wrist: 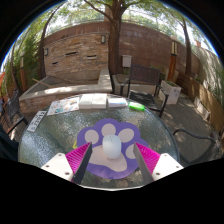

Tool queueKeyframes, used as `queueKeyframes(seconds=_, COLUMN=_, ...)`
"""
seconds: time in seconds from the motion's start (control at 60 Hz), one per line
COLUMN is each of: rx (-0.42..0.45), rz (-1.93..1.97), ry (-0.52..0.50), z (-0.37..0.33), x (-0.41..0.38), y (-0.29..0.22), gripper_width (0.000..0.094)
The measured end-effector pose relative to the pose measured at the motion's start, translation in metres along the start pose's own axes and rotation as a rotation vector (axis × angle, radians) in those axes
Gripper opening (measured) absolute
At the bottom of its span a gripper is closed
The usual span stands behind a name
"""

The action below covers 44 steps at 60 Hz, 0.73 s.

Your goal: Arrange mouse

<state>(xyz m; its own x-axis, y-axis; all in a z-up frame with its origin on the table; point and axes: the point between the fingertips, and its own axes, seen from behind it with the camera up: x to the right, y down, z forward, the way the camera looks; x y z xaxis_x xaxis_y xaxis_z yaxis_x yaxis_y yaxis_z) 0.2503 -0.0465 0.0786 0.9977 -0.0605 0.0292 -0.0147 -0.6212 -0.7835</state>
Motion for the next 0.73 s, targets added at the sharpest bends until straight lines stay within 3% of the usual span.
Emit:
queueKeyframes(seconds=0.35, rx=0.069, rz=-0.031, ry=0.034, z=-0.192, x=-0.03, y=0.024, gripper_width=0.0846)
queueKeyframes(seconds=0.733, rx=0.096, rz=-0.049, ry=0.045, z=-0.25, x=-0.046, y=0.043, gripper_width=0.0846)
